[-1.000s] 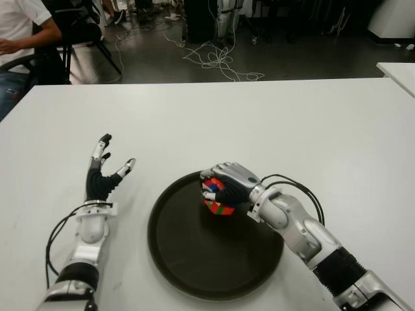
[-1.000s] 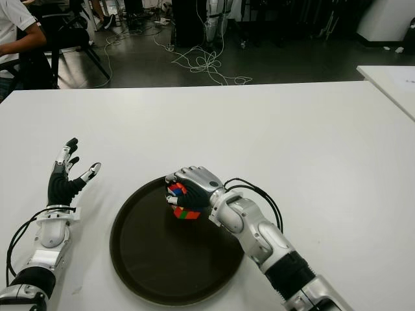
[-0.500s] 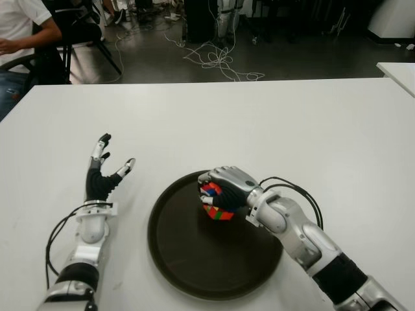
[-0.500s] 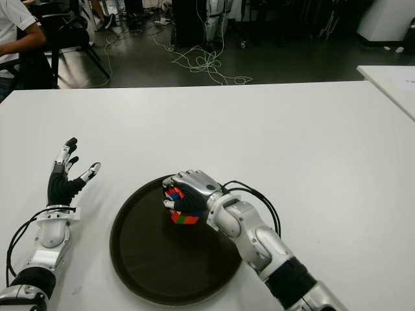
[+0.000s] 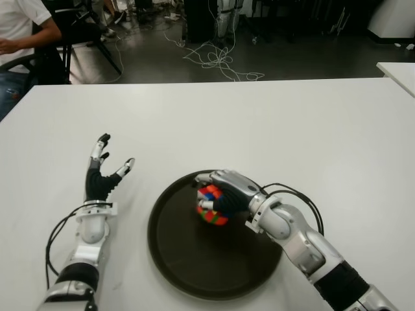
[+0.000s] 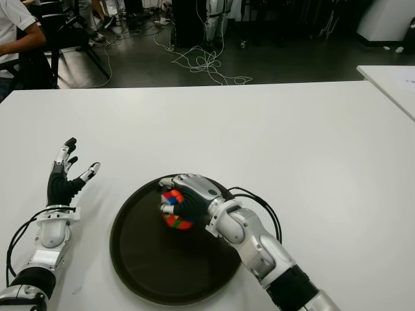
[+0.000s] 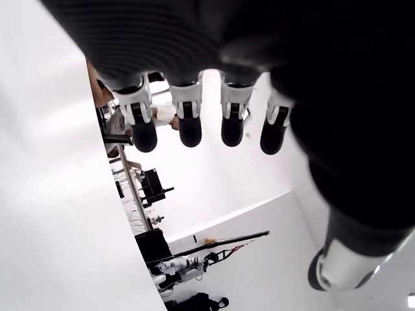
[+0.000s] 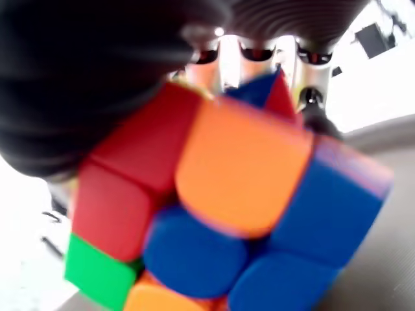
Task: Pick up the Rubik's Cube and put it in the plate
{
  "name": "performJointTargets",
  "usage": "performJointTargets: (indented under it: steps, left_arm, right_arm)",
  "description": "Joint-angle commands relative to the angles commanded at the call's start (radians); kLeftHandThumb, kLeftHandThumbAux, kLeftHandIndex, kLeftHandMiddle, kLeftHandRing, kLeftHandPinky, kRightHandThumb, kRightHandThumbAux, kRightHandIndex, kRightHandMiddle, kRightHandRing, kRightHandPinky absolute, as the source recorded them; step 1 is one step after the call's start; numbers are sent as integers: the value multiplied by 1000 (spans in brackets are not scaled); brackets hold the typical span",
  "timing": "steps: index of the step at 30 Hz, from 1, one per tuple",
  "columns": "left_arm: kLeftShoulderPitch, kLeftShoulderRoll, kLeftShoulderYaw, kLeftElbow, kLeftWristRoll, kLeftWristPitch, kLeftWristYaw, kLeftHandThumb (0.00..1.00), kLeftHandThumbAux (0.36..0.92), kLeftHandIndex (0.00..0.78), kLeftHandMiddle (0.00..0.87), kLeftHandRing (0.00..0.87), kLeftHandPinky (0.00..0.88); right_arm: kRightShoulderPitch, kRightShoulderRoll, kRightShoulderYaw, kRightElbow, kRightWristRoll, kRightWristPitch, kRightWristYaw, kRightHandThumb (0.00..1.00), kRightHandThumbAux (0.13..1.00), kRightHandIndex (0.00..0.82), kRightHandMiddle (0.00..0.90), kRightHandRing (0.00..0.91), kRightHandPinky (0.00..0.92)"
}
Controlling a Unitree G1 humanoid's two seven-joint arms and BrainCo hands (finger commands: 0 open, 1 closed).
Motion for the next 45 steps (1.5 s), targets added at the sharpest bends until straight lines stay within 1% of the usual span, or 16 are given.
performJointTargets:
  steps: [4, 13, 25, 32, 38, 45]
  left_arm:
    - [-2, 4, -1, 4, 4, 3, 0, 469, 717, 35, 59, 27, 2]
    - [-2, 5, -1, 4, 6, -2, -2, 458, 712, 40, 69, 35, 0]
    - [-1, 2, -1, 0, 6, -4, 2, 478, 713, 33, 65, 30, 2]
    - [-3, 3, 2, 4, -2, 0, -8, 490, 720, 35, 66, 33, 4]
    - [-8, 5, 5, 14, -9, 2, -20, 476, 713, 32, 61, 29, 8]
    - [-6, 5, 2, 7, -5, -5, -22, 448, 697, 32, 61, 23, 0]
  right_arm:
    - [-18, -12, 0, 23, 47, -40, 44, 6, 842, 11, 15, 16, 15]
    - [-25, -15, -2, 41, 53, -66, 54, 0, 868, 0, 0, 0, 0]
    - [-26, -22, -11, 42, 52, -82, 57, 0, 881, 0, 0, 0, 5]
    - [-26, -28, -13, 37, 46, -78, 61, 0, 888, 0, 0, 0, 11]
    - [-30, -29, -13, 45, 43, -74, 62, 0, 891, 0, 0, 0, 7]
    - [-32, -30, -26, 58, 31, -70, 40, 0, 860, 0, 0, 0, 0]
